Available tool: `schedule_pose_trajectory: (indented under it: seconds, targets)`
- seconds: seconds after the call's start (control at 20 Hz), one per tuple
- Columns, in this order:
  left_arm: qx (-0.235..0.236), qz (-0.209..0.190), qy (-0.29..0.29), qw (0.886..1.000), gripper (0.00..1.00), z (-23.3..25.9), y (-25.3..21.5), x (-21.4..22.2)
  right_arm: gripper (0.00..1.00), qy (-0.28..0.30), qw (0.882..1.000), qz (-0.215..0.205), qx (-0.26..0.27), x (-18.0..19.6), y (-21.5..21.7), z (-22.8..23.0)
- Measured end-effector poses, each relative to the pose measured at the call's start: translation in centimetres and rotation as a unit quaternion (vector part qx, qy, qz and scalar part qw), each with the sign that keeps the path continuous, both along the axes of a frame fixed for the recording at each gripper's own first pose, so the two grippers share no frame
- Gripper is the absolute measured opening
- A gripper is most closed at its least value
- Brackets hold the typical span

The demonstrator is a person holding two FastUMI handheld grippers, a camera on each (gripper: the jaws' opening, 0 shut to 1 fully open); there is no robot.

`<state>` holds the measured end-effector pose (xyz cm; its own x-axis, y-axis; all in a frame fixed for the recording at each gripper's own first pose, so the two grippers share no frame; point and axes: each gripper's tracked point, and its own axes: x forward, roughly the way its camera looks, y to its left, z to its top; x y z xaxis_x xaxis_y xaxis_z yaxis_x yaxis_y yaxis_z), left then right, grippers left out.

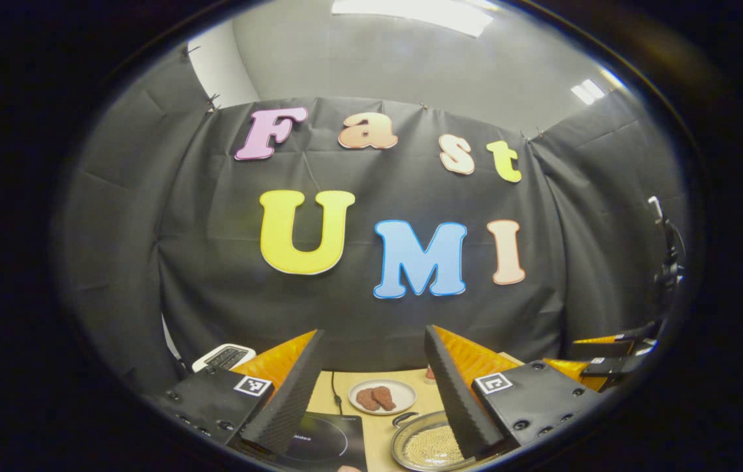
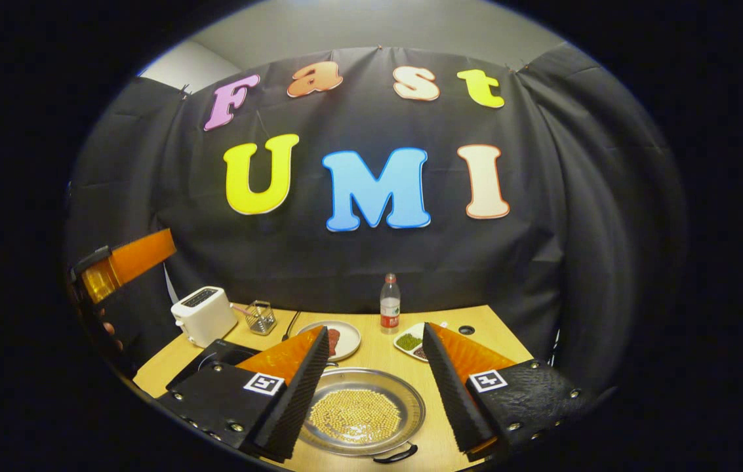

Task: First push the handle of the pot to place it horizontally, then grasp the pot with both hands and set it on the induction cooktop.

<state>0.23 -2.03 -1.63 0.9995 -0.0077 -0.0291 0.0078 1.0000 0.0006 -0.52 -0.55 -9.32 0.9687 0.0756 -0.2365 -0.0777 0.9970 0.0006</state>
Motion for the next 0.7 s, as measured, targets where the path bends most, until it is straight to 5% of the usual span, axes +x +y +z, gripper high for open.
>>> schedule_pose_trajectory:
  seconds: [0.25,0.6,0.65,0.7]
  targets:
    - [0.002,0.000,0.015,1.000,0.99,-1.4,-0.2,0.1,0.52,0.085,0.996,0.021,-0.010,-1.0,0.5,-6.2]
    - [-0.006,0.002,0.042,0.999,0.95,-3.9,-0.7,0.0,0.52,0.206,0.977,0.051,-0.014,-3.8,0.9,-12.6]
    - [-0.006,0.002,0.044,0.999,0.95,-4.0,-0.7,0.0,0.15,0.226,0.973,0.052,-0.010,-4.0,0.8,-14.6]
    - [-0.006,0.003,0.046,0.999,0.97,-4.2,-0.8,0.2,0.12,0.248,0.967,0.064,-0.003,-4.7,1.1,-15.7]
